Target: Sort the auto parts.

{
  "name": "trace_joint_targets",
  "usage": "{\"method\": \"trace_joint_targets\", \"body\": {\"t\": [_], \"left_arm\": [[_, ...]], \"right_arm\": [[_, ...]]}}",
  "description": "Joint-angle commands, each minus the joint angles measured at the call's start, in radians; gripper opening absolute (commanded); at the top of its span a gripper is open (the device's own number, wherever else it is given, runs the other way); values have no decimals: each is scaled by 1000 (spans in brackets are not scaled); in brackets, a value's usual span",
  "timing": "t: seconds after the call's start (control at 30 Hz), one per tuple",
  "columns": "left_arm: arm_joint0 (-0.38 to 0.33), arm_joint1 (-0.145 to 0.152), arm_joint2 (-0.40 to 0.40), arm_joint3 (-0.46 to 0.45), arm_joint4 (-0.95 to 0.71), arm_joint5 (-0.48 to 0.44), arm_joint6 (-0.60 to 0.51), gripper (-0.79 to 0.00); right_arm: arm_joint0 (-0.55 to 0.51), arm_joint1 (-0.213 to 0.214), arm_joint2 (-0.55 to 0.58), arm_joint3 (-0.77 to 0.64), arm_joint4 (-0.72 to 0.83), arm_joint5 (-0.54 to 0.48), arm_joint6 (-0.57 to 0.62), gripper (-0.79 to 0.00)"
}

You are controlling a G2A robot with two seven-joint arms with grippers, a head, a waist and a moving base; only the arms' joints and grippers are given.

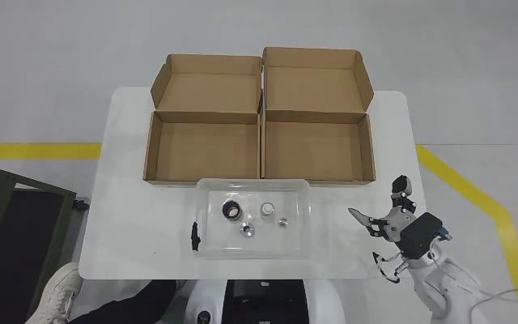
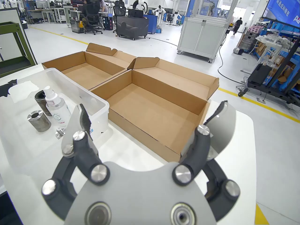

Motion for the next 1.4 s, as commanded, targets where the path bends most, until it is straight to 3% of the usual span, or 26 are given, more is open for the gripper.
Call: {"method": "trace_joint_targets", "body": {"t": [0.0,1.0,1.37], "left_arm": [[0,0,0,0,0,0,0,0],[0,0,0,0,0,0,0,-1],[0,0,0,0,0,0,0,0]], "right_arm": [[0,0,0,0,0,0,0,0],[0,0,0,0,0,0,0,0],[27,13,-81,-141,-40,-69,272,0]]}}
